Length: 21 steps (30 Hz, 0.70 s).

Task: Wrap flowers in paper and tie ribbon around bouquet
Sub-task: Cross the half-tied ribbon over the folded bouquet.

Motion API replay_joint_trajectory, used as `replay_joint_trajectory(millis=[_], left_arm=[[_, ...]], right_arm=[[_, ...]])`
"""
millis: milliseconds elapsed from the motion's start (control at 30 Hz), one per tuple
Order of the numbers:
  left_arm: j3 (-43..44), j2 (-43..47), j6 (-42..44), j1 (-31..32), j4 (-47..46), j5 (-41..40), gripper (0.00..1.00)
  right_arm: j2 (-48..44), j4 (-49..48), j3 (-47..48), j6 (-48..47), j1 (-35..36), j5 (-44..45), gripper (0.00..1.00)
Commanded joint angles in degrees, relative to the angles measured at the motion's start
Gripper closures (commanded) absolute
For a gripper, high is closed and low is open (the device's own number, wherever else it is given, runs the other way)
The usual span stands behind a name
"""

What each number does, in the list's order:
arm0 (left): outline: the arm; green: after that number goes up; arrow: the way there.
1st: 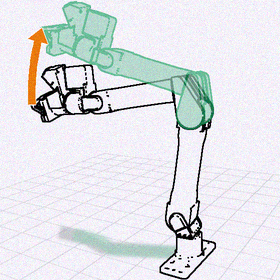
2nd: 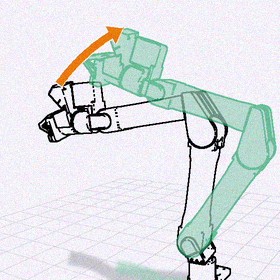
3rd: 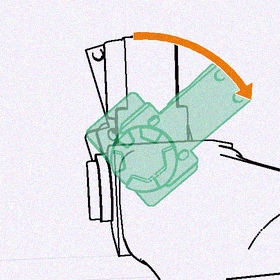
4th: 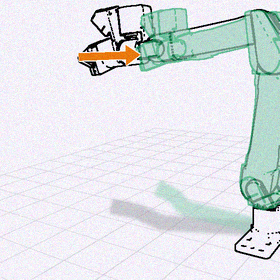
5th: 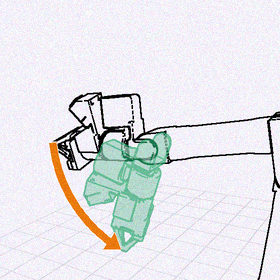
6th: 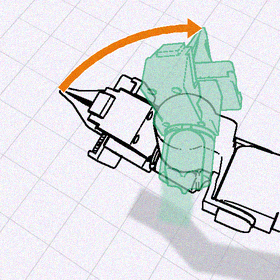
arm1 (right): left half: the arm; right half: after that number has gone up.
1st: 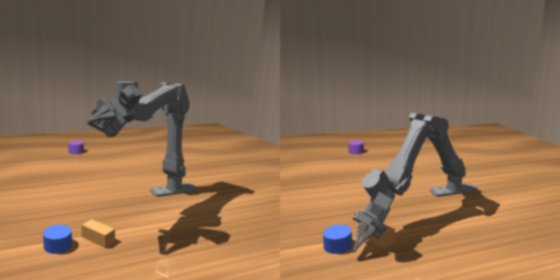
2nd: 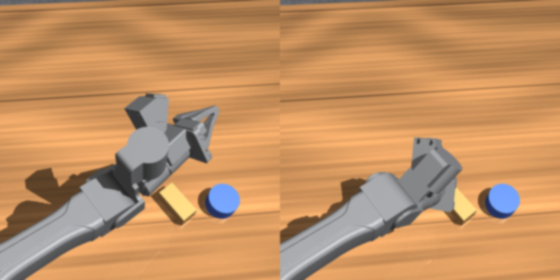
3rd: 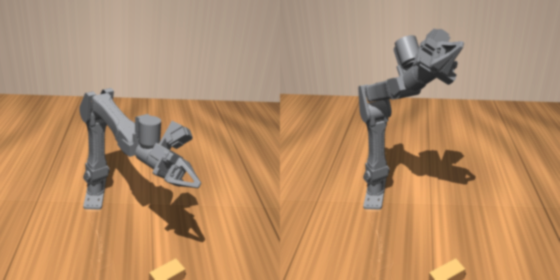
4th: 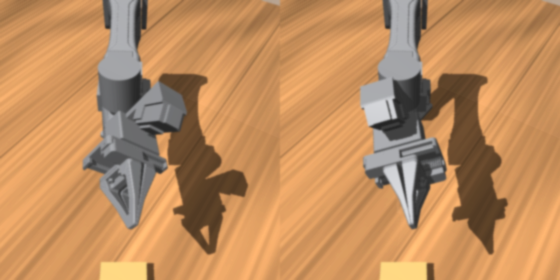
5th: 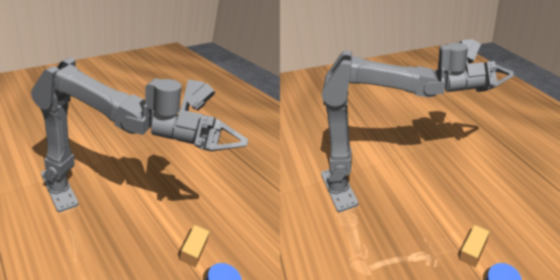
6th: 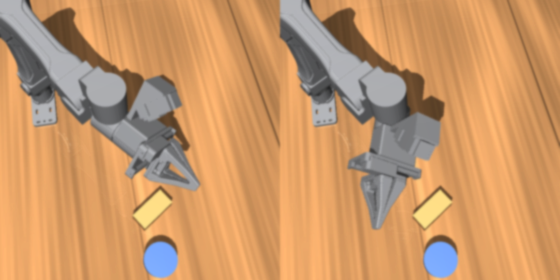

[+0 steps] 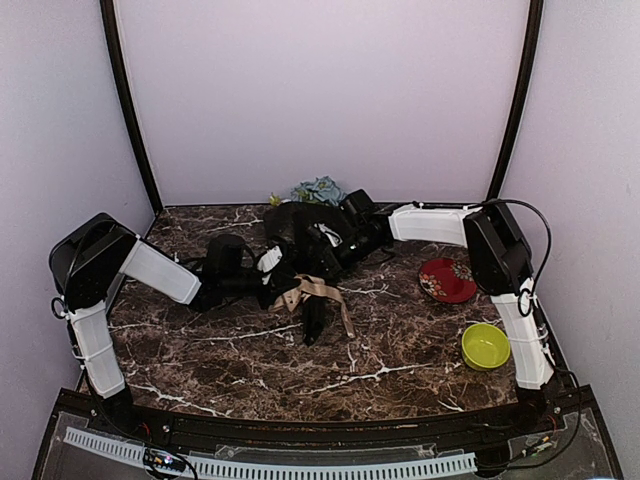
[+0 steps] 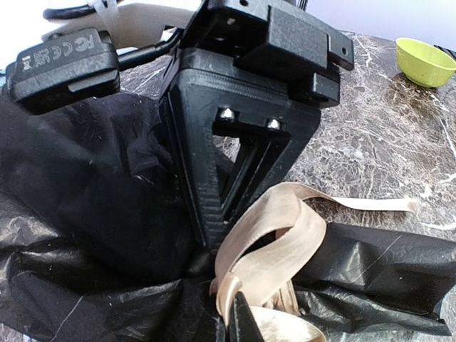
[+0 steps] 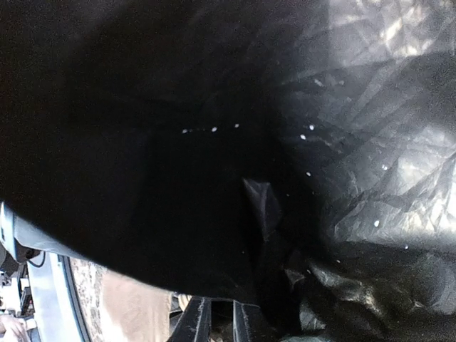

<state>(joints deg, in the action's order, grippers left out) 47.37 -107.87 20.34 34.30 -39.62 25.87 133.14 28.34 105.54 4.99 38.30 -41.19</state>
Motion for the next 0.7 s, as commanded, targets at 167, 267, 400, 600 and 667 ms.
replay_joint_trajectory(millis=[167, 267, 400, 600, 667], left_arm=[[-0.96, 2.43, -0.17, 0.15, -2.42, 0.40, 1.00], [-0.99, 2.32, -0.35, 0.15, -2.35, 0.57, 1.00], [-0.99, 2.19, -0.45, 0.15, -2.13, 1.02, 1.00], [-1.00, 2.06, -0.46, 0.20, -2.24, 0.50, 1.00], [-1.05, 2.05, -0.56, 0.15, -2.31, 0.43, 1.00]], right_arm=[[-0.04, 3.28, 0.06, -5.03, 0.54, -5.41, 0.85], [-0.91, -0.34, -1.39, -2.86, 0.54, -7.61, 0.85], [-0.34, -2.77, -0.86, -0.69, 0.54, -9.71, 0.84], [0.16, -3.24, -1.28, -0.47, 0.65, -9.67, 0.85], [0.23, -3.12, -1.31, -0.53, 0.63, -9.05, 0.85]])
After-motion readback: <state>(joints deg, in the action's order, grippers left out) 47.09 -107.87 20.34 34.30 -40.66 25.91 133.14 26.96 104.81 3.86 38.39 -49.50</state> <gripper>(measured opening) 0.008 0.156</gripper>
